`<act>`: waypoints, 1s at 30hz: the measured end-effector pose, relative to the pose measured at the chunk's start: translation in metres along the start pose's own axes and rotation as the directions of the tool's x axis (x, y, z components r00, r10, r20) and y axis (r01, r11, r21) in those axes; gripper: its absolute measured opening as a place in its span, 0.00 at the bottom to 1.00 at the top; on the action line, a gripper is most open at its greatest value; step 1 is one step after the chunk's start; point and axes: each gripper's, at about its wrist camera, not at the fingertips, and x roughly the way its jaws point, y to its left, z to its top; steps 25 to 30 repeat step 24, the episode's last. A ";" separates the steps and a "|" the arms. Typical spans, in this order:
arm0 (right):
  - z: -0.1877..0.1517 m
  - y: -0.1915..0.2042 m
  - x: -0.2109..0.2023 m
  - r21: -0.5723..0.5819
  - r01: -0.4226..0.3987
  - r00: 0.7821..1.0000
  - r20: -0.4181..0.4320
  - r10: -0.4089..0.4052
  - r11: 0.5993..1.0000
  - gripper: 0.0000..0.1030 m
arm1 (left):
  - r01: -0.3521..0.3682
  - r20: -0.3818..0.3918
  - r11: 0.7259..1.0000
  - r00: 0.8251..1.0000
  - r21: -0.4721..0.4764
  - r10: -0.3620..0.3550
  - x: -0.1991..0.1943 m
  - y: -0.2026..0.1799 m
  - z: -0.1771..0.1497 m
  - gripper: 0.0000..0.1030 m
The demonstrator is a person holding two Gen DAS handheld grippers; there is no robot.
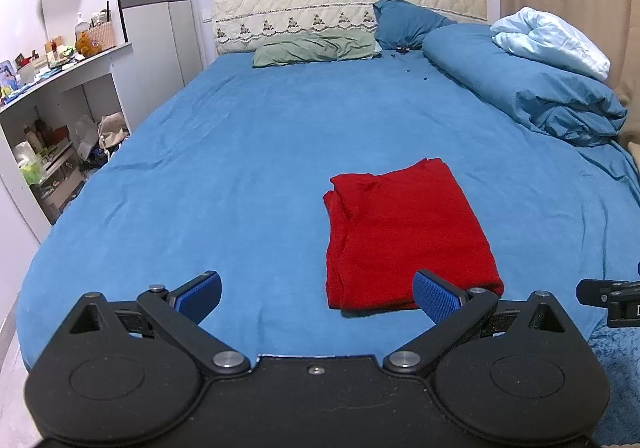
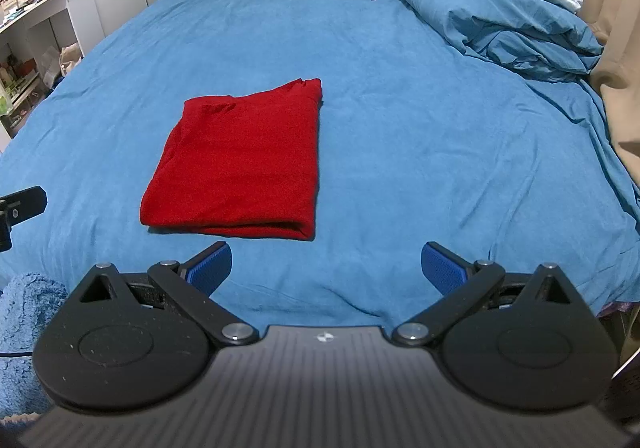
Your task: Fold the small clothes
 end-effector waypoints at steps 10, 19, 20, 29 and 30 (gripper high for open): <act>0.000 0.000 0.000 0.000 0.000 1.000 0.000 0.000 1.000 1.00 | 0.010 0.031 1.000 0.999 0.009 -0.010 -0.004 0.000 0.000 1.00; 0.000 0.001 -0.001 0.000 0.001 1.000 0.001 -0.001 1.000 1.00 | 0.005 0.035 1.000 0.999 0.002 -0.005 -0.004 0.000 0.000 1.00; 0.000 0.001 -0.001 0.000 0.001 1.000 0.001 -0.001 1.000 1.00 | 0.004 0.038 1.000 0.999 0.003 -0.004 -0.004 0.001 0.000 1.00; 0.001 0.004 -0.001 0.002 -0.001 1.000 -0.002 0.001 1.000 1.00 | 0.002 0.046 1.000 0.999 0.004 -0.002 -0.005 0.001 -0.001 1.00; 0.001 0.004 -0.001 0.002 -0.001 1.000 -0.002 0.001 1.000 1.00 | 0.002 0.046 1.000 0.999 0.004 -0.002 -0.005 0.001 -0.001 1.00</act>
